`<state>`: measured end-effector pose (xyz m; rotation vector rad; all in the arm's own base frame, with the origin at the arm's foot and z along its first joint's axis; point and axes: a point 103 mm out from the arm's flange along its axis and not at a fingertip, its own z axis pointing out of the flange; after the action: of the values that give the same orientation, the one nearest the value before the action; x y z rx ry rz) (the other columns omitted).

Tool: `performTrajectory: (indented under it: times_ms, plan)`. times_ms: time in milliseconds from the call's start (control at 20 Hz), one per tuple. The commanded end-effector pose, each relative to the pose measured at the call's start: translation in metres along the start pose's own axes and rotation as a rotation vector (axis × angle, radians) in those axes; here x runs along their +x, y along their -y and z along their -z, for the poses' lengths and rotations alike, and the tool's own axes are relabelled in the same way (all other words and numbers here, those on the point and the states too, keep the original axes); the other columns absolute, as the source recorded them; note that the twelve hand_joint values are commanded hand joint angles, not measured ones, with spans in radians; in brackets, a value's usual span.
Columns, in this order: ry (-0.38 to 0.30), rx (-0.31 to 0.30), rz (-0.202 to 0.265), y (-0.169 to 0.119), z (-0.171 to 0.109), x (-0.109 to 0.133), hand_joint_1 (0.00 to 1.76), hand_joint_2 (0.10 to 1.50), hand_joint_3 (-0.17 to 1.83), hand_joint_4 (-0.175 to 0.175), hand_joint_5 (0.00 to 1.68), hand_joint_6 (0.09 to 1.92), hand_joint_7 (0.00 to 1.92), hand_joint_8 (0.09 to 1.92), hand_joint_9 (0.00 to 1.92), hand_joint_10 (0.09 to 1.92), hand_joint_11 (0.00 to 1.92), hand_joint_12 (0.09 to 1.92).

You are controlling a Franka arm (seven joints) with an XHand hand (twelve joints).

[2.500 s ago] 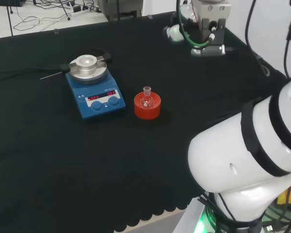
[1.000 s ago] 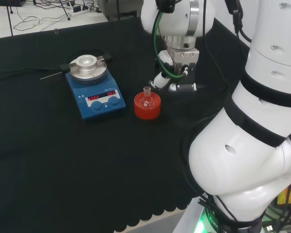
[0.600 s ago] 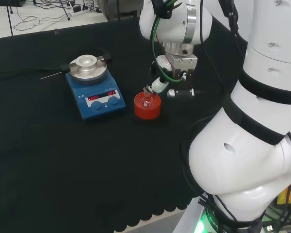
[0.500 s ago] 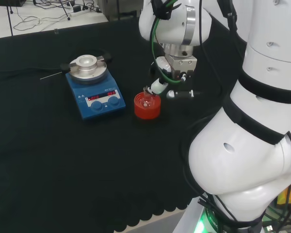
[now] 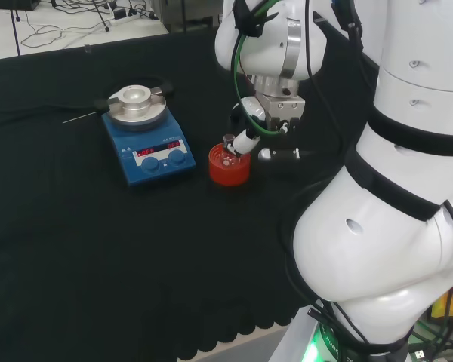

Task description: Pick up the round-bottom flask.

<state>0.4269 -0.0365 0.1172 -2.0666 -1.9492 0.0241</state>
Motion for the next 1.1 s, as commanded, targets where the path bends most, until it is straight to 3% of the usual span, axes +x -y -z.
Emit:
performTrajectory:
  times_ms: [50, 1100]
  plan:
    - [-0.012, -0.011, 0.006, -0.0029, -0.0035, 0.0007, 0.94, 0.56, 0.73, -0.052, 0.66, 0.68, 0.25, 0.67, 0.47, 0.67, 0.17, 1.40]
    - [0.015, -0.031, 0.029, -0.0107, -0.0061, 0.0082, 1.00, 0.58, 0.72, -0.083, 0.88, 0.75, 0.31, 0.69, 0.54, 0.67, 0.24, 1.38]
